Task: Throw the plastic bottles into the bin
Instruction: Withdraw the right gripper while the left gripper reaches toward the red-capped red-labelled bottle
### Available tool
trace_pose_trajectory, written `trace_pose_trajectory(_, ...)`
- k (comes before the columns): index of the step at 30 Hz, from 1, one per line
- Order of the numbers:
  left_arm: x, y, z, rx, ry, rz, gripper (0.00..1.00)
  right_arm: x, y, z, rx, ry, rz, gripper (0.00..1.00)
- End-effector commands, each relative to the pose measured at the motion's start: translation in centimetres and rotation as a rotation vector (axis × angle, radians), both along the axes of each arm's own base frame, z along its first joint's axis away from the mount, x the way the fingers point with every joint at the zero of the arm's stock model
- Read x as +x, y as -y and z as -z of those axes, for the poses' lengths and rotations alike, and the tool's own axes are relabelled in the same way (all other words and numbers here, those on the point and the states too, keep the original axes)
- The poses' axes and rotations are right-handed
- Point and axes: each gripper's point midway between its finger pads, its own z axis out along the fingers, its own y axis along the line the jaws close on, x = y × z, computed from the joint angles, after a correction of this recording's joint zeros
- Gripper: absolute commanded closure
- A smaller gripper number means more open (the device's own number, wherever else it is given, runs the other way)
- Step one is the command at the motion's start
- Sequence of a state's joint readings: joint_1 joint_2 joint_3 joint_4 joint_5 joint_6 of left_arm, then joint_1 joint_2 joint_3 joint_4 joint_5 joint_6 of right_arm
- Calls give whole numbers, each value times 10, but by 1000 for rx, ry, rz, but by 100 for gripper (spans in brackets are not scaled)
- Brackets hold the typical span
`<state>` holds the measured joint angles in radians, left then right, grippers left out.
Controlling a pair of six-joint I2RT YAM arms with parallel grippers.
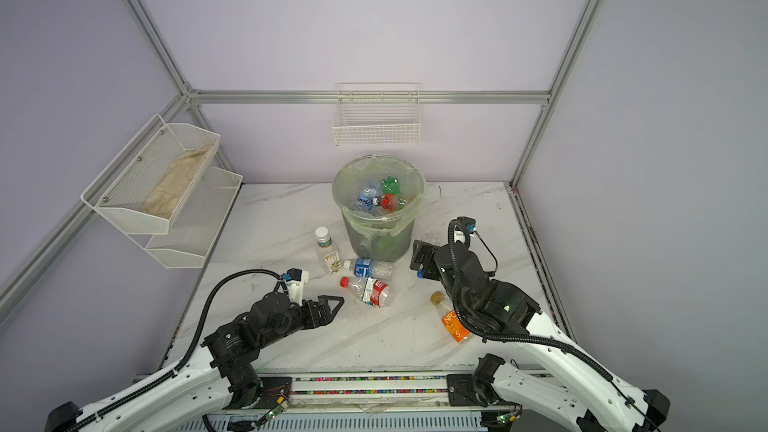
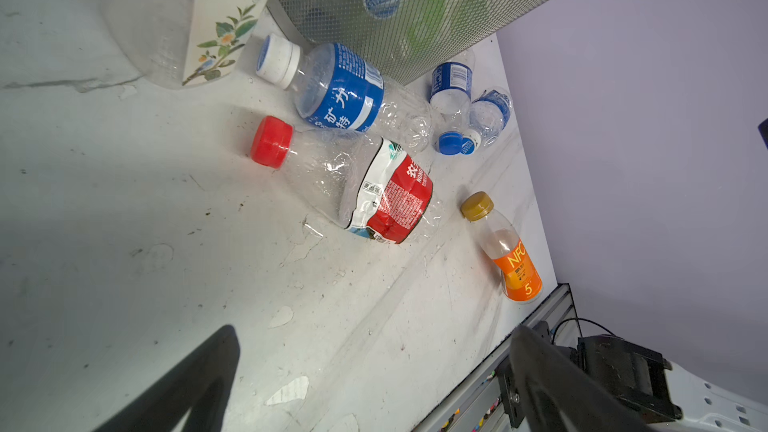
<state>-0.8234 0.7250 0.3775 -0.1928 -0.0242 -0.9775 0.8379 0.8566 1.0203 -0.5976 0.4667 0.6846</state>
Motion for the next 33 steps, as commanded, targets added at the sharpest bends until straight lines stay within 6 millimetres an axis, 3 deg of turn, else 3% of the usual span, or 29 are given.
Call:
trace_pose_trajectory(1, 6, 19, 3, -60, 7, 19, 0, -3, 3, 9, 13, -30, 15, 3)
trace_pose_trajectory(21, 36, 76, 60, -85, -88, 49, 12, -23, 28, 30, 21, -50, 45, 3)
trace_pose_trajectory(33, 53, 87, 79, -120, -126, 29, 17, -33, 46, 24, 30, -21, 71, 3)
